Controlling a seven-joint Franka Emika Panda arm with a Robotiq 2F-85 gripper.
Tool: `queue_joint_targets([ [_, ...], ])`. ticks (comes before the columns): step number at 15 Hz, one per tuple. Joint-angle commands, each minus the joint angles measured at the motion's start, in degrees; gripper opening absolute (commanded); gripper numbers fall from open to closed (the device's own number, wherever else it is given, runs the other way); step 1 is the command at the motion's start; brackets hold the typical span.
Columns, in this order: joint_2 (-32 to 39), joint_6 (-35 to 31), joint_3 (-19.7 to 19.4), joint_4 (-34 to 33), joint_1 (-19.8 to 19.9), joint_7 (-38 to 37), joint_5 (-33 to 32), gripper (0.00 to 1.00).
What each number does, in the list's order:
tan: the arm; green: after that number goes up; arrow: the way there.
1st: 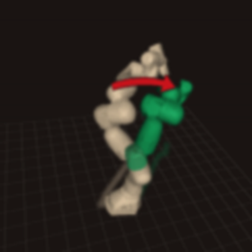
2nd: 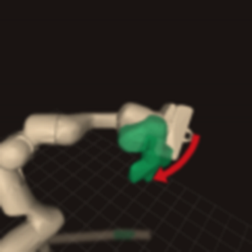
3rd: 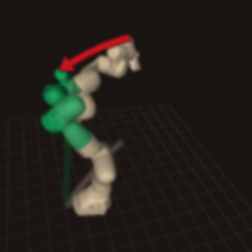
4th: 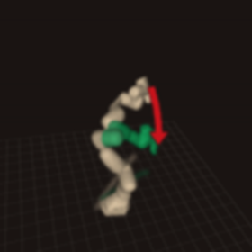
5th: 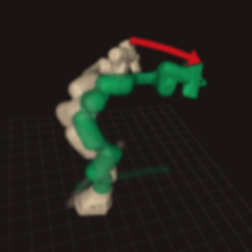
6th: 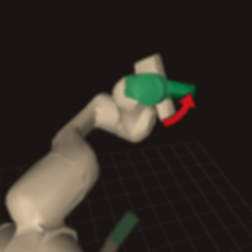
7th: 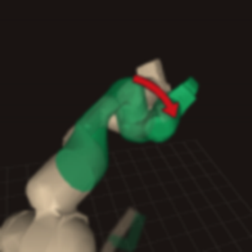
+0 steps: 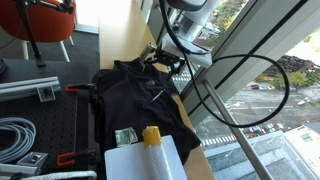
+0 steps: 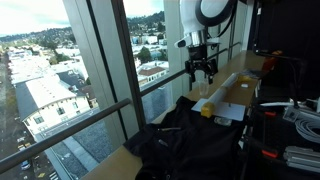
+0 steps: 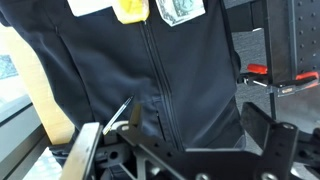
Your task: Zip up the black jumper
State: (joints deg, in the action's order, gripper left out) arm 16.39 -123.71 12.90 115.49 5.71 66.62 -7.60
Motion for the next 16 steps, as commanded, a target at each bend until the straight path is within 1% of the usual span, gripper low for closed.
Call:
queue_joint_targets([
  [1, -4.89, 3.53, -2.43, -0.34, -1.26, 6.50, 2.48, 1.00],
  [4, -7.58, 2.68, -3.14, 1.08, -1.87, 10.30, 4.72, 1.00],
  [5, -5.26, 1.78, -4.02, -0.28, -2.76, 7.40, 2.92, 1.00],
  [8, -6.47, 1.84, -4.10, 0.29, -3.06, 8.58, 3.55, 1.00],
  [16, -6.46, 1.84, -4.18, 0.49, -3.07, 8.80, 3.58, 1.00],
])
